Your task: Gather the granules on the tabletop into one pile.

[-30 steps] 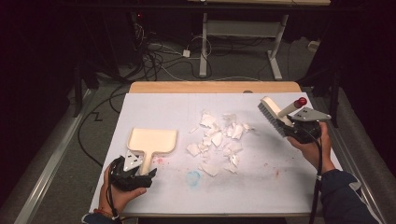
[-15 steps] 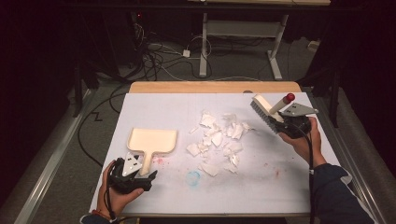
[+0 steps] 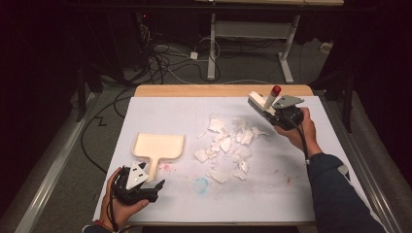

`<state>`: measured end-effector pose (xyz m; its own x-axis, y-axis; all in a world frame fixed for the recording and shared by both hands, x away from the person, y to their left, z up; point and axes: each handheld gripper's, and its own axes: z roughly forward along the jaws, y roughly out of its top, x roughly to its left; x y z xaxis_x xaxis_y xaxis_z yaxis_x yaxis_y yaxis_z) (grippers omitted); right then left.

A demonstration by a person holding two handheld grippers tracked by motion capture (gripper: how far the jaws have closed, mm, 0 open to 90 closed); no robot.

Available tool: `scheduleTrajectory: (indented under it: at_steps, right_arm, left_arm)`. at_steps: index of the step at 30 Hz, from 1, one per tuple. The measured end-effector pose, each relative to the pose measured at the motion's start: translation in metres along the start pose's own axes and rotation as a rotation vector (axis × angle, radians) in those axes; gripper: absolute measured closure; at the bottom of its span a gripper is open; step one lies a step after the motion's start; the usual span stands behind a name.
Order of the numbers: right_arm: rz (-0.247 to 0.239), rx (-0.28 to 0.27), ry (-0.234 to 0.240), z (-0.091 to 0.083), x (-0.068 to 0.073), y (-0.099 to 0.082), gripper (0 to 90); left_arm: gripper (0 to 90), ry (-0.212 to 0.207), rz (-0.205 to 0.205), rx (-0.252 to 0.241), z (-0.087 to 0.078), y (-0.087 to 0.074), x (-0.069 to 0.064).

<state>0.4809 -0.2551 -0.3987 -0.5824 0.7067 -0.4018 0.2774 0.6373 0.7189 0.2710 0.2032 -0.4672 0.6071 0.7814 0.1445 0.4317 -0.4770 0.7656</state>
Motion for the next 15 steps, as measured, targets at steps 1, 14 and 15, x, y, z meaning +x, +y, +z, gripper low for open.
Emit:
scheduleTrajectory:
  at_steps: [1, 14, 15]
  right_arm:
    - [-0.007, 0.002, 0.003, 0.004, 0.002, 0.003, 68.2]
    - [-0.155, 0.075, 0.068, 0.032, 0.042, 0.008, 68.1]
    - [-0.169, 0.081, 0.079, 0.031, 0.046, 0.007, 68.0]
  left_arm:
    - [16.3, -0.003, 0.002, 0.001, 0.000, 0.000, 0.000]
    - [16.3, -0.017, 0.014, 0.018, 0.003, 0.000, -0.003]
    - [16.3, -0.017, 0.013, 0.017, 0.003, 0.000, -0.004]
